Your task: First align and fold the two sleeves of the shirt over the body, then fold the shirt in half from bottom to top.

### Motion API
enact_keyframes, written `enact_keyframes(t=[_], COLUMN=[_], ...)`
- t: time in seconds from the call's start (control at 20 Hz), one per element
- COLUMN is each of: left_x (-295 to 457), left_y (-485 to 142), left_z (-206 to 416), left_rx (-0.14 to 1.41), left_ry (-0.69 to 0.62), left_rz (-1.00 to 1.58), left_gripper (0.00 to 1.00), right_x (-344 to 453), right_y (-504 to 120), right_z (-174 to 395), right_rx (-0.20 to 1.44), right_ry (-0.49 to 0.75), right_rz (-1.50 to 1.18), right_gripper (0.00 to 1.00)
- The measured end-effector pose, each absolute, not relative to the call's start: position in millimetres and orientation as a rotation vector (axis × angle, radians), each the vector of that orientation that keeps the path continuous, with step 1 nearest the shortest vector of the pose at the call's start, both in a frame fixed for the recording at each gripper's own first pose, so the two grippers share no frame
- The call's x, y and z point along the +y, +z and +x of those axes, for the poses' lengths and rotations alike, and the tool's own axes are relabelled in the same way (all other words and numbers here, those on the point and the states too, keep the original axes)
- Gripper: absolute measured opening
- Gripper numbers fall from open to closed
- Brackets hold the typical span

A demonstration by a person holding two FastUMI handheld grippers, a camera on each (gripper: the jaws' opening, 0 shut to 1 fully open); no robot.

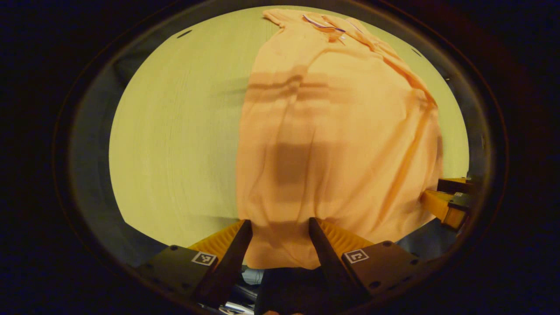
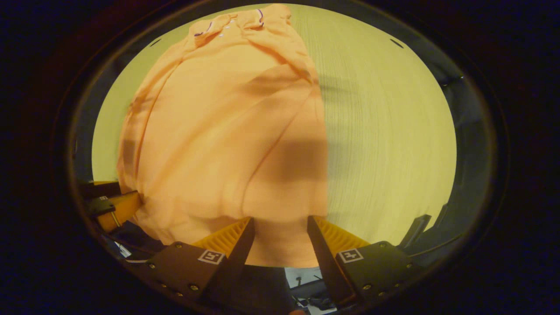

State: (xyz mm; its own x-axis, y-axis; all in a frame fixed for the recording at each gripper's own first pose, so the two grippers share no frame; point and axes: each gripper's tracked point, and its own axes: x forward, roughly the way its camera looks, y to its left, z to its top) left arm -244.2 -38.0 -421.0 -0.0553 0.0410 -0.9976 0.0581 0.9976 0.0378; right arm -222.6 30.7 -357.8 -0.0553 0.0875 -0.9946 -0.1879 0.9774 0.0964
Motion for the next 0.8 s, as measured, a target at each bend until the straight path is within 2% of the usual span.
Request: enact_keyframes(t=[0.3, 0.4, 0.5, 0.55, 0.65, 0.7, 0.75, 0.8], left_x=[-39.7, -42.3, -46.3, -45.8, -46.2, -45.4, -46.7, -46.1], left_y=[-421.5, -420.8, -420.2, -422.0, -419.3, -417.0, -418.7, -418.6], left_z=[-244.0, -242.9, -241.5, -240.0, -239.6, -240.9, -241.3, -241.0], left_rx=[1.608, 1.609, 1.608, 1.598, 1.593, 1.591, 1.586, 1.582], left_ry=[-0.021, -0.035, -0.043, -0.028, 0.003, -0.002, -0.012, -0.010], left_rz=[0.071, 0.089, 0.107, 0.118, 0.130, 0.142, 0.146, 0.142], left_gripper=[0.88, 0.81, 0.61, 0.48, 0.17, 0.14, 0.08, 0.08], right_x=[32.5, 30.1, 29.6, 30.5, 26.6, 29.1, 28.1, 29.1], right_y=[-358.2, -358.6, -358.8, -358.3, -358.8, -358.4, -355.0, -357.9], right_z=[-223.2, -222.9, -217.5, -218.1, -219.6, -217.9, -218.5, -219.3], right_rx=[1.622, 1.625, 1.609, 1.608, 1.597, 1.591, 1.585, 1.587], right_ry=[0.231, 0.226, 0.174, 0.185, 0.178, 0.161, 0.174, 0.176], right_rz=[-0.088, -0.100, -0.090, -0.107, -0.131, -0.118, -0.136, -0.148], right_gripper=[0.79, 0.75, 0.33, 0.22, 0.21, 0.01, 0.00, 0.00])
